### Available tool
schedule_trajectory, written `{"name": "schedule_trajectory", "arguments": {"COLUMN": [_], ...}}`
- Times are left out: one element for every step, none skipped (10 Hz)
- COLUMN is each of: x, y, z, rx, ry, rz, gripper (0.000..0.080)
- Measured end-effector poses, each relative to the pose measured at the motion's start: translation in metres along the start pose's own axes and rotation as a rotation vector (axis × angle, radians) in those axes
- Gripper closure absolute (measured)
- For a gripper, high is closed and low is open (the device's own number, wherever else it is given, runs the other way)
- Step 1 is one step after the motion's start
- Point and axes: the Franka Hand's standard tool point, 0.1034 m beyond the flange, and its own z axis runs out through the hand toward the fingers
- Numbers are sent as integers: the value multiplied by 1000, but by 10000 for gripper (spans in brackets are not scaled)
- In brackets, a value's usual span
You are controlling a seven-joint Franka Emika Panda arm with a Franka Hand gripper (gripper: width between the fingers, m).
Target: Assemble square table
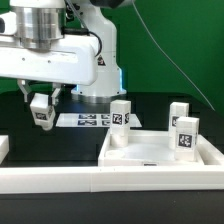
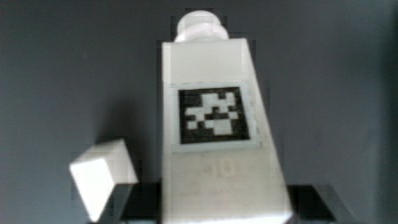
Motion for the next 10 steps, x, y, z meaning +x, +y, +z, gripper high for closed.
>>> {"name": "schedule_trajectory", "arguments": {"x": [0,2,5,13,22,28,26,26,26,27], "y": [1,-10,-27,-40,-51,-60,-57,-58,-58,-59], "z": [0,-3,-8,-16,-25,-31,-28,-28,-28,-28], "rx": [-14,-17,-5,6,15,15,12,12,12,13], "ry": [68,126,111,104,90,91,91,90,90,91], "rz": [-3,9,4,4,10,3,-2,-3,-3,-5], "gripper": [508,508,508,508,508,508,508,508,508,508]}}
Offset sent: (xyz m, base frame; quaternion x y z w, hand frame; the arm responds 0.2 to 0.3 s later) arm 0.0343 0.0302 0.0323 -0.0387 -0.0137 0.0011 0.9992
